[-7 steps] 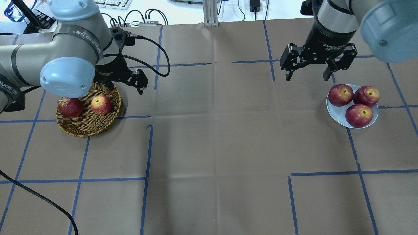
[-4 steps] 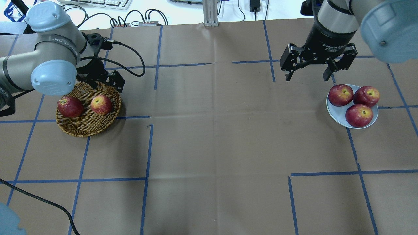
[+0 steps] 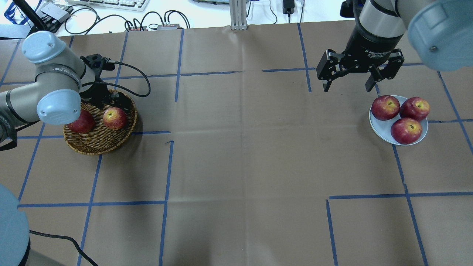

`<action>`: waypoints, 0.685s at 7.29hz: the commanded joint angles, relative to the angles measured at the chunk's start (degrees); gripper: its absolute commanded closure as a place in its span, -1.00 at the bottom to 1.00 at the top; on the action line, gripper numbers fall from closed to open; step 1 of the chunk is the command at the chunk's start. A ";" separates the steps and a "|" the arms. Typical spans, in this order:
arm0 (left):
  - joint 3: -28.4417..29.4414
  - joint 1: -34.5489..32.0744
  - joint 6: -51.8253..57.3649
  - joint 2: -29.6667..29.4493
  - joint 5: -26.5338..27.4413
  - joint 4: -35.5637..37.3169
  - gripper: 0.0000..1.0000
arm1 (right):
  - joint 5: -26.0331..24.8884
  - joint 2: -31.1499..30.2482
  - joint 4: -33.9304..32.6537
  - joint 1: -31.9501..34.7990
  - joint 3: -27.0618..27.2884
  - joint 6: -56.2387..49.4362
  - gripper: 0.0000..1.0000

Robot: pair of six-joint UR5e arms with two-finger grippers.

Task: Transfer apple from basket to plate
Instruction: 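Lower the left gripper onto the yellow-red apple in the wicker basket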

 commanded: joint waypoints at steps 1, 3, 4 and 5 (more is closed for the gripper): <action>-0.22 0.36 1.02 -2.34 0.06 0.86 -0.96 | -0.01 0.00 0.00 0.00 0.00 0.03 -1.00; -0.22 0.45 1.19 -3.83 0.24 1.74 -0.96 | -0.01 0.00 0.00 0.00 0.00 -0.06 -1.00; -0.22 0.62 1.20 -4.36 0.76 2.70 -0.96 | -0.01 0.00 0.00 0.00 0.00 0.03 -1.00; -0.22 0.63 1.20 -4.36 1.90 2.97 -0.77 | -0.01 0.00 0.00 0.00 0.00 0.03 -1.00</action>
